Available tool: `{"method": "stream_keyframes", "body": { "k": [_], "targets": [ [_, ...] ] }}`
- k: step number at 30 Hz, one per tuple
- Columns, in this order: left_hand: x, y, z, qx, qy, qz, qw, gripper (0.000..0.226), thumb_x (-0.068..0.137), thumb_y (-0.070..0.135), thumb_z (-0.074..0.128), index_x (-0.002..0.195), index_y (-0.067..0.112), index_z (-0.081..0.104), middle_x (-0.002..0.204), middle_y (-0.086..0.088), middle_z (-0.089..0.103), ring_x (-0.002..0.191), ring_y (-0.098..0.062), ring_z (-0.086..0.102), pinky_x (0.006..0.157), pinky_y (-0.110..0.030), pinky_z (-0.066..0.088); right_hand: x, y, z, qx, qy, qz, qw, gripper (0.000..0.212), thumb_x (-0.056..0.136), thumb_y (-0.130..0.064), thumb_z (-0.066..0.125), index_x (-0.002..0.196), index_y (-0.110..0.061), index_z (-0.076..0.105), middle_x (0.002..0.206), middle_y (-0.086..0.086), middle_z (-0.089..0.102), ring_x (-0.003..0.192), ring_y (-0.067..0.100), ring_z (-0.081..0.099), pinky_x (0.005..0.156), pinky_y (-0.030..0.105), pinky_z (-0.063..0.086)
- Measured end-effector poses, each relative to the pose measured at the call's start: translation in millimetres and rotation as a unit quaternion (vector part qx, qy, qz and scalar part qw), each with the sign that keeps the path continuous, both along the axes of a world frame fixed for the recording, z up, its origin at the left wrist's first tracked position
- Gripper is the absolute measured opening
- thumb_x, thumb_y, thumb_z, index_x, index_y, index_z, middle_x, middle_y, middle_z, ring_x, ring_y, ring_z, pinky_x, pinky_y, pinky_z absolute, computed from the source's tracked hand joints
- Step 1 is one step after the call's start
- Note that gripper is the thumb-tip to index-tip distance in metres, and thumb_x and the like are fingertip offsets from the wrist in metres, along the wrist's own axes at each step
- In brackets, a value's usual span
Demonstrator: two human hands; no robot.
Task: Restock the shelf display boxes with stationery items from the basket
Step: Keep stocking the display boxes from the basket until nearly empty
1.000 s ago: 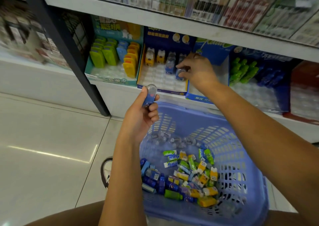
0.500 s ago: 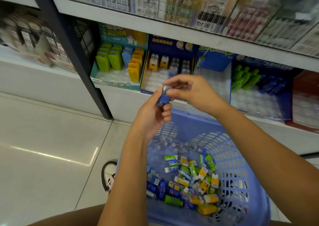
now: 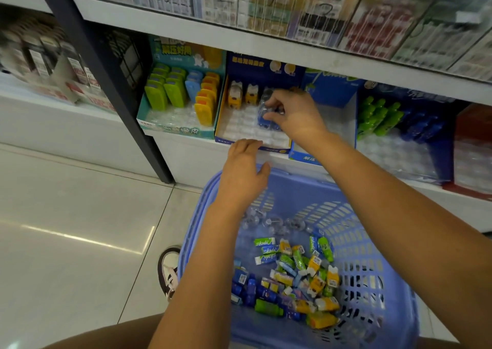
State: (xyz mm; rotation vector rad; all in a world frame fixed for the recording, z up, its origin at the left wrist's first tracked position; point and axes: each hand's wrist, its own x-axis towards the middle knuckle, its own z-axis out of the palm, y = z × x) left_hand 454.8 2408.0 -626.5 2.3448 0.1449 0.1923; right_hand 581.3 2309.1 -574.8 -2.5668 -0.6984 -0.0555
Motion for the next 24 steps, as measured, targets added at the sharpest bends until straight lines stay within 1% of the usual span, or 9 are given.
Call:
{"method": "stream_keyframes", "body": {
  "k": [3,7,10,14,17,19,20,22,24],
  "targets": [
    [0,1,0,-0.001,0.000,-0.006,1.000,0.049,0.092,0.019,0.058,0.138,0.007,0.046,0.139,-0.009,0.044,0.132,-0.024,0.035,0.107,-0.027,0.028,6,-1,1,-0.014,0.002,-0.010,1.000,0.023,0.085,-0.020,0.068,0.106,-0.011,0.067,0.108,0.007,0.068,0.100,0.021,0.060,0.081,0.026,0.044],
    [0,2,-1,0.002,0.000,-0.013,1.000,0.049,0.092,0.019,0.058,0.138,0.006,0.045,0.140,-0.009,0.043,0.133,-0.024,0.034,0.110,-0.029,0.029,8,0,-3,-0.054,-0.014,0.014,0.998,0.023,0.085,-0.019,0.067,0.105,-0.009,0.065,0.109,0.009,0.065,0.105,0.024,0.055,0.085,0.031,0.044],
    [0,2,-3,-0.001,-0.005,-0.015,1.000,0.050,0.093,0.019,0.057,0.139,0.005,0.043,0.142,-0.010,0.042,0.135,-0.024,0.033,0.110,-0.027,0.027,6,0,-7,-0.066,-0.049,0.013,0.997,0.022,0.083,-0.018,0.068,0.102,-0.007,0.066,0.108,0.009,0.064,0.111,0.027,0.047,0.081,0.029,0.036],
    [-3,-1,-3,-0.020,0.014,-0.015,1.000,0.051,0.095,0.020,0.054,0.142,0.007,0.040,0.149,-0.008,0.037,0.143,-0.021,0.024,0.113,-0.027,0.022,4,1,3,-0.099,-0.053,0.017,0.994,0.025,0.086,-0.021,0.065,0.107,-0.008,0.067,0.121,0.009,0.055,0.120,0.029,0.039,0.090,0.030,0.033],
    [-12,-10,-6,-0.082,-0.062,0.039,0.994,0.034,0.096,0.019,0.052,0.128,0.011,0.055,0.131,-0.006,0.055,0.122,-0.019,0.049,0.099,-0.026,0.039,-19,-15,7,-0.061,-0.043,0.022,0.997,0.036,0.087,-0.025,0.065,0.120,-0.012,0.063,0.121,0.012,0.049,0.111,0.027,0.046,0.091,0.029,0.036],
    [-19,-20,-18,-0.115,-0.069,0.055,0.989,0.021,0.096,0.019,0.051,0.112,0.014,0.063,0.106,-0.002,0.064,0.094,-0.014,0.059,0.079,-0.026,0.049,-51,-43,-2,-0.028,-0.004,0.008,1.000,0.027,0.087,-0.031,0.064,0.109,-0.014,0.064,0.100,0.005,0.053,0.091,0.021,0.053,0.079,0.030,0.041],
    [-21,-25,-28,-0.120,-0.037,0.049,0.991,0.017,0.096,0.019,0.050,0.105,0.013,0.064,0.096,-0.003,0.066,0.085,-0.016,0.061,0.072,-0.028,0.050,-68,-59,-11,-0.052,0.042,0.003,0.998,0.022,0.087,-0.035,0.064,0.099,-0.017,0.064,0.087,0.000,0.053,0.083,0.019,0.053,0.073,0.030,0.041],
    [-22,-39,-53,-0.106,0.069,0.017,0.992,0.016,0.094,0.013,0.052,0.100,0.007,0.066,0.091,-0.012,0.069,0.082,-0.027,0.063,0.071,-0.036,0.049,-96,-90,-39,-0.176,0.163,-0.003,0.971,0.020,0.086,-0.033,0.065,0.089,-0.014,0.062,0.077,0.001,0.056,0.081,0.022,0.056,0.068,0.032,0.041],
    [-24,-58,-81,-0.096,0.174,-0.027,0.980,0.019,0.092,0.008,0.053,0.104,0.001,0.066,0.101,-0.018,0.069,0.094,-0.033,0.064,0.081,-0.037,0.049,-115,-116,-78,-0.299,0.277,0.002,0.913,0.016,0.087,-0.021,0.063,0.091,-0.005,0.063,0.087,0.014,0.060,0.087,0.030,0.058,0.072,0.038,0.044]
  ]
}}
